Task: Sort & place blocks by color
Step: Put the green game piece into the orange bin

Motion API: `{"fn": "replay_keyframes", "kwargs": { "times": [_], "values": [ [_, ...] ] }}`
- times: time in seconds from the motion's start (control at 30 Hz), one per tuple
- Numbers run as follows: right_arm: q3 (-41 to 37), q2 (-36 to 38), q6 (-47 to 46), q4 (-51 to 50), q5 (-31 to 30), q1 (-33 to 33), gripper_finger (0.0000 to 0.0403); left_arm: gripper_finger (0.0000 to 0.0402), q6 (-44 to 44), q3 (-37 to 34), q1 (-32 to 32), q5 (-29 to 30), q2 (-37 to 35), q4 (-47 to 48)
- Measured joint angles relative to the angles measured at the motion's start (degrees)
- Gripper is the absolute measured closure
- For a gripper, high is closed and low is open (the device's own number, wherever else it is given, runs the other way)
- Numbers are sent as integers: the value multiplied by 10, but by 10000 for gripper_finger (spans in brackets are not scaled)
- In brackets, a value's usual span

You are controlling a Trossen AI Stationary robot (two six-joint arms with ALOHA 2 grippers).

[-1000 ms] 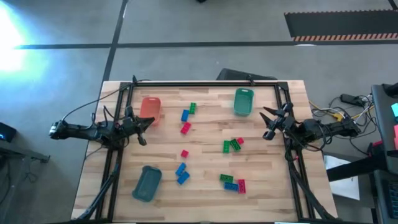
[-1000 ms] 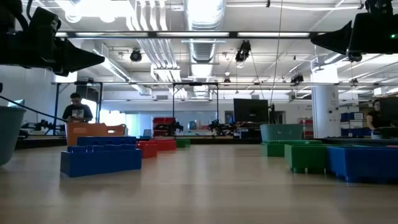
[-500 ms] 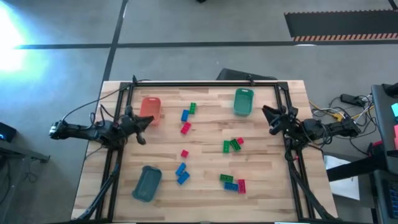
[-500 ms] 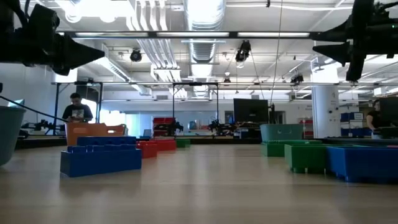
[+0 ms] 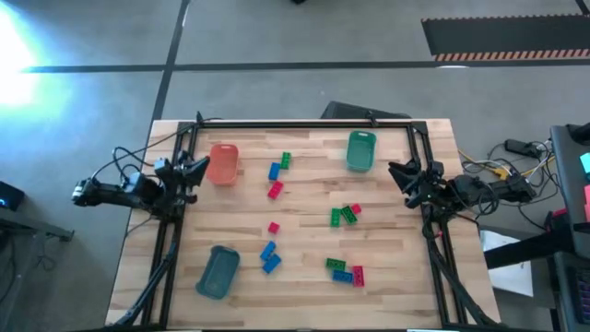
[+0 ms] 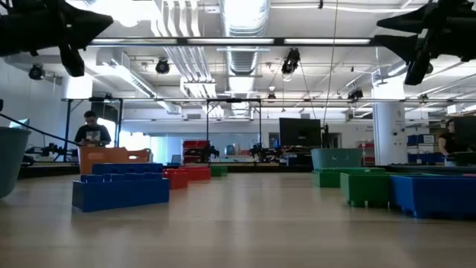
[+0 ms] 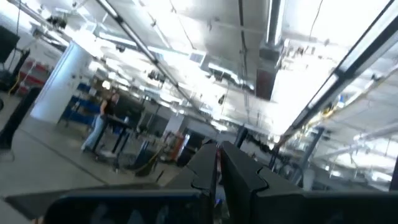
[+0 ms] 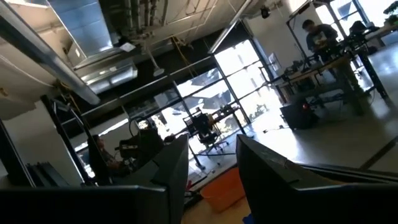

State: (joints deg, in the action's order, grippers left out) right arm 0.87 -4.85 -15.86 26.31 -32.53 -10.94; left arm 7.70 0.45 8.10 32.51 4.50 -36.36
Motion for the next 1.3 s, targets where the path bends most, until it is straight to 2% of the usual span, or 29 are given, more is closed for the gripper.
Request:
{"fn": "replay_keyframes", "kwargs": {
  "times": [0.23, 0.43, 0.73, 0.93, 1.2, 1.3],
  "values": [
    [50, -62, 4, -1, -1, 0, 280, 395, -28, 0, 0, 0, 3, -53],
    [118, -152, 65, -14, 0, 0, 280, 395, -114, 0, 0, 2, 3, -102],
    [205, -270, 82, -44, -1, 0, 280, 395, -176, 0, 0, 6, 3, -115],
    [265, -328, 20, -129, -4, 0, 280, 395, -176, 0, 0, 6, 3, -133],
    [351, -393, -184, -329, 0, 0, 280, 395, -171, 0, 0, 6, 4, -120],
    [379, -425, -225, -400, 33, 0, 280, 395, -171, 0, 0, 6, 4, -120]
  ]
}}
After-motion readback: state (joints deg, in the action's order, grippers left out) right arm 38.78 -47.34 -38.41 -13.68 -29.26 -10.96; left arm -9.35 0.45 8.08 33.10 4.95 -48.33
